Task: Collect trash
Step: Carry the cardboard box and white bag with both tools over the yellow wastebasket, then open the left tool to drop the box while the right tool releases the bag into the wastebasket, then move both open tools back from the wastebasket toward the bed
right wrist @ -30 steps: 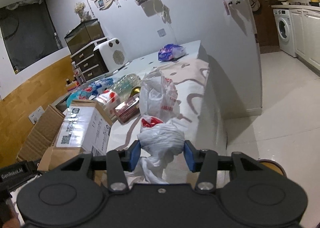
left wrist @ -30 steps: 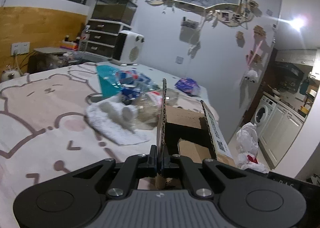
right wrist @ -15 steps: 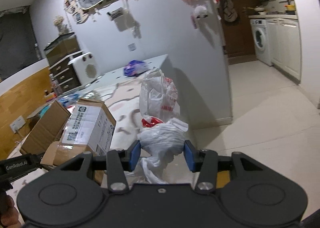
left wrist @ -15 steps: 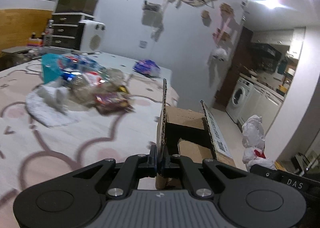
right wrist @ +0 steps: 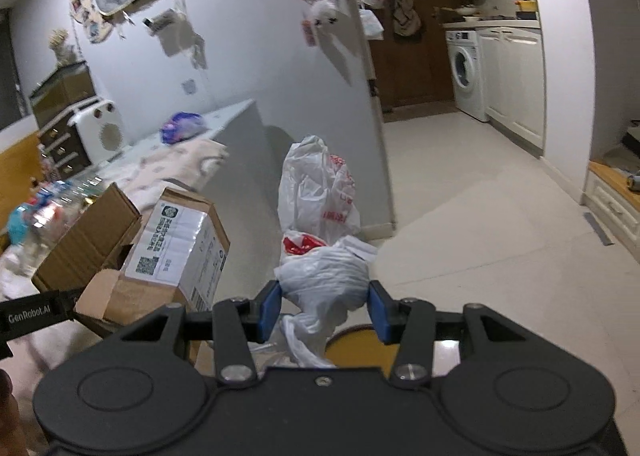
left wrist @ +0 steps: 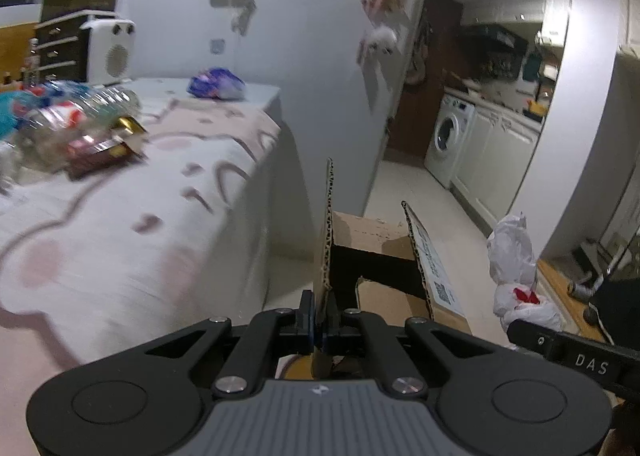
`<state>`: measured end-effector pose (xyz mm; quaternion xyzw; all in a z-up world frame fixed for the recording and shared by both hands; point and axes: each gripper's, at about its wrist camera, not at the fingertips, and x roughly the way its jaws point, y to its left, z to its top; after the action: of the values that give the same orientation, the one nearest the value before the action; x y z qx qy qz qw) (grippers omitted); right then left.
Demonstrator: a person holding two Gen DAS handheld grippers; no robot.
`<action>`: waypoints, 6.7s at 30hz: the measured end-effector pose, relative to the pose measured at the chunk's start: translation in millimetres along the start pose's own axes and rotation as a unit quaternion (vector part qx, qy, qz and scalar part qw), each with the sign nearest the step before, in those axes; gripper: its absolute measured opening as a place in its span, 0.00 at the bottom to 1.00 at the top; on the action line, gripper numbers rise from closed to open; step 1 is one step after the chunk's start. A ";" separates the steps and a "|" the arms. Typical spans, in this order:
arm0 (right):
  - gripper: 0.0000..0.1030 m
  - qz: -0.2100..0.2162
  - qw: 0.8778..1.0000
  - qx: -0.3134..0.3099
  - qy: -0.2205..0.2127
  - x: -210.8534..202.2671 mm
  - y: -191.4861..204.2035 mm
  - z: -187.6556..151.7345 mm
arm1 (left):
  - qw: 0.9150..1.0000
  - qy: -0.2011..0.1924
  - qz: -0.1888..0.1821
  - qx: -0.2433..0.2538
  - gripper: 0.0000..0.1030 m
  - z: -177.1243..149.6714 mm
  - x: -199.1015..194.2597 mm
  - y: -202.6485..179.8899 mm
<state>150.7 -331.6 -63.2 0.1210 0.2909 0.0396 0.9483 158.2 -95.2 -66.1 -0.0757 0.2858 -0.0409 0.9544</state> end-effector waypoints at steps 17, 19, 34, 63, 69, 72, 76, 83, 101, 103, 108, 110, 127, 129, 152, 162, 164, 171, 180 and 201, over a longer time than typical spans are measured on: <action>0.46 -0.055 0.998 0.016 0.039 76.1 -73.1 -32.4 | 0.995 0.097 -0.027 0.025 0.02 -34.5 166.7 -52.0; 0.46 -0.060 0.997 0.016 0.046 87.8 -77.4 -35.7 | 0.992 0.117 -0.028 0.031 0.02 -39.4 193.7 -52.6; 0.46 -0.064 0.988 0.022 0.140 191.7 -93.1 -76.5 | 0.950 0.309 -0.002 0.033 0.03 -118.1 362.3 -12.4; 0.49 -0.052 0.941 -0.011 0.334 400.3 -82.7 -120.7 | 0.928 0.364 0.036 0.077 0.17 -165.1 416.7 8.4; 0.65 -0.071 0.945 0.000 0.318 410.2 -87.1 -124.1 | 0.926 0.363 0.050 0.089 0.26 -166.6 414.1 8.8; 0.65 -0.071 0.943 -0.004 0.325 405.1 -91.2 -128.8 | 0.924 0.366 0.053 0.100 0.34 -168.4 413.8 5.4; 0.65 -0.075 0.940 -0.008 0.332 407.0 -95.9 -132.6 | 0.923 0.366 0.050 0.108 0.51 -171.7 418.8 -2.1; 0.65 -0.075 0.941 0.001 0.329 398.9 -104.1 -132.9 | 0.927 0.363 0.042 0.081 0.68 -159.8 414.2 7.0; 0.70 -0.082 0.944 0.008 0.318 389.8 -109.5 -133.2 | 0.929 0.367 0.030 0.033 0.97 -143.3 393.8 14.2; 0.70 -0.080 0.945 0.007 0.318 389.0 -109.6 -132.1 | 0.931 0.365 0.021 0.005 0.97 -139.9 391.9 18.2; 0.70 -0.070 0.946 0.003 0.315 388.8 -107.7 -133.4 | 0.933 0.359 0.027 -0.003 0.97 -137.8 386.3 19.4; 0.70 -0.070 0.946 0.001 0.316 388.7 -107.8 -133.8 | 0.932 0.361 0.030 0.005 0.97 -138.4 388.3 16.1; 0.83 -0.060 0.953 -0.004 0.298 367.4 -106.6 -131.9 | 0.927 0.369 0.054 0.038 1.00 -143.1 374.2 16.2; 0.91 -0.061 0.954 0.000 0.293 362.4 -107.9 -130.2 | 0.926 0.370 0.058 0.041 1.00 -142.5 368.4 17.3; 1.00 -0.069 0.969 0.008 0.237 270.7 -116.0 -104.6 | 0.943 0.323 0.056 0.052 1.00 -106.7 269.7 10.7; 1.00 -0.079 0.978 -0.014 0.192 197.9 -107.0 -90.2 | 0.957 0.279 0.050 0.064 1.00 -95.4 203.8 0.5; 1.00 -0.075 0.980 -0.012 0.183 182.0 -107.0 -86.6 | 0.959 0.270 0.048 0.067 1.00 -92.8 188.7 -2.6; 1.00 -0.067 0.988 -0.010 0.140 119.2 -102.7 -73.8 | 0.970 0.230 0.028 0.078 1.00 -76.9 127.9 -20.0; 1.00 -0.058 0.995 -0.040 0.067 35.6 -83.9 -52.5 | 0.984 0.149 -0.003 0.092 1.00 -39.9 43.5 -39.5; 1.00 0.011 0.992 -0.082 -0.094 -110.3 -4.6 6.0 | 0.990 -0.056 0.002 0.133 1.00 41.0 -146.2 -14.1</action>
<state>62.9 -353.4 0.2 0.0488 0.1954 0.0620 0.9775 58.5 -86.4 49.0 0.0504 0.2246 -0.0721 0.9705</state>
